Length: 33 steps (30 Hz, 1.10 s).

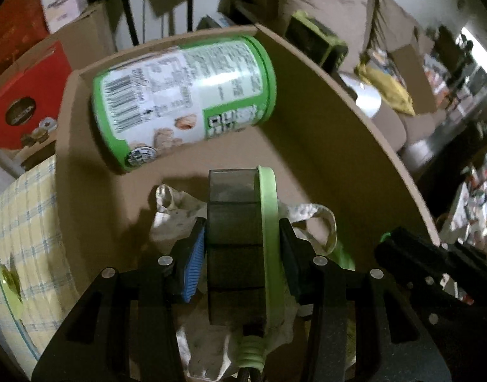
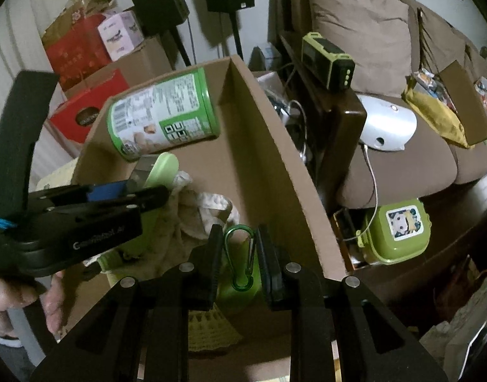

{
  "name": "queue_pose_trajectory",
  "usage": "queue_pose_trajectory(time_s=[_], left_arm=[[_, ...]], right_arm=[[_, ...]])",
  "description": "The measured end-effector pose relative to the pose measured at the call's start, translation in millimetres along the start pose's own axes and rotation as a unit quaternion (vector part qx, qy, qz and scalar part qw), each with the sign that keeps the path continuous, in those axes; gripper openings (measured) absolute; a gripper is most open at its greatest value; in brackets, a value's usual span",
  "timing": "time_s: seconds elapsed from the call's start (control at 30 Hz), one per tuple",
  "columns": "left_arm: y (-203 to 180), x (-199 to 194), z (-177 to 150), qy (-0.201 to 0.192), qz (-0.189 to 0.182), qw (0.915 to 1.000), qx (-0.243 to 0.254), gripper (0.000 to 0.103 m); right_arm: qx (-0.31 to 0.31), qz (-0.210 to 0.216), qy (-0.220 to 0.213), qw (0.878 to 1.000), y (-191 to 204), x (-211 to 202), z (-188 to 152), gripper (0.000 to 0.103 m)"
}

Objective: Organize objects
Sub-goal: 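Carry the container and carabiner into the cardboard box and open both grippers, then withdraw both grippers from the box back toward the squeegee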

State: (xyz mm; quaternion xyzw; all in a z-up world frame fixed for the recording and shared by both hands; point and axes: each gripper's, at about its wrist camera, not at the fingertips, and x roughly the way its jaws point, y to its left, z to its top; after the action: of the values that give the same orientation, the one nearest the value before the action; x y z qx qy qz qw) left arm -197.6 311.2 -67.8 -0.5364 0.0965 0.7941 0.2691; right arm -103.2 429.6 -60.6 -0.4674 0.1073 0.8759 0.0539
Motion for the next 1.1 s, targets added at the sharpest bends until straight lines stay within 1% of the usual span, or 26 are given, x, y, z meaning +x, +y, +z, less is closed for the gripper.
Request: queue_pose_trajectory(time_s=[0.07, 0.13, 0.17, 0.23, 0.3, 0.37, 0.43, 0.5, 0.57, 0.6, 0.67, 0.8, 0.83, 0.9, 1.0, 1.1], left_arm=[[-1, 1, -1, 0.007, 0.001, 1.0, 0.003, 0.041], [2, -3, -2, 0.009, -0.008, 0.9999, -0.006, 0.044], [4, -5, -3, 0.01, -0.016, 0.9997, -0.013, 0.049], [5, -13, -5, 0.004, -0.032, 0.9993, -0.016, 0.053], [6, -23, -7, -0.007, -0.037, 0.9991, -0.021, 0.071], [6, -35, -10, -0.022, -0.048, 0.9983, -0.025, 0.075], [7, -45, -12, -0.029, -0.059, 0.9975, -0.027, 0.076], [8, -55, -14, -0.034, -0.062, 0.9971, -0.026, 0.077], [12, -67, -18, -0.049, -0.064, 0.9965, -0.025, 0.078], [13, -71, -18, -0.054, -0.063, 0.9962, -0.026, 0.082], [19, -83, -23, -0.067, -0.063, 0.9953, -0.03, 0.084], [38, -104, -36, -0.09, -0.041, 0.9945, -0.037, 0.089], [42, -107, -40, -0.093, -0.036, 0.9943, -0.038, 0.09], [54, -114, -46, -0.097, -0.024, 0.9941, -0.044, 0.094], [66, -120, -58, -0.104, -0.007, 0.9933, -0.048, 0.096], [77, -126, -68, -0.109, 0.001, 0.9926, -0.053, 0.097]], right_arm=[[0.0, 0.0, 0.004, 1.0, -1, 4, -1, 0.02], [0.002, -0.001, 0.007, 1.0, -3, 6, -1, 0.02], [0.002, -0.001, 0.009, 1.0, -4, 7, -2, 0.02], [0.002, -0.003, 0.011, 1.0, -5, 8, -2, 0.02], [0.002, -0.003, 0.014, 1.0, -6, 8, -4, 0.02], [0.003, -0.004, 0.014, 1.0, -7, 7, -5, 0.021], [0.004, -0.006, 0.013, 1.0, -8, 6, -5, 0.021], [0.006, -0.011, 0.011, 1.0, -9, 4, -6, 0.022], [0.009, -0.02, 0.009, 1.0, -11, 1, -6, 0.025], [0.012, -0.019, 0.007, 1.0, -12, 0, -6, 0.028], [0.015, -0.017, 0.002, 1.0, -13, -5, -6, 0.028], [0.014, -0.015, -0.008, 1.0, -9, -15, -8, 0.03], [0.012, -0.014, -0.013, 1.0, -6, -19, -9, 0.032], [0.007, -0.012, -0.02, 1.0, 0, -25, -10, 0.034], [-0.003, -0.01, -0.031, 0.999, 11, -33, -11, 0.036], [-0.015, -0.008, -0.041, 0.999, 24, -40, -11, 0.039]])
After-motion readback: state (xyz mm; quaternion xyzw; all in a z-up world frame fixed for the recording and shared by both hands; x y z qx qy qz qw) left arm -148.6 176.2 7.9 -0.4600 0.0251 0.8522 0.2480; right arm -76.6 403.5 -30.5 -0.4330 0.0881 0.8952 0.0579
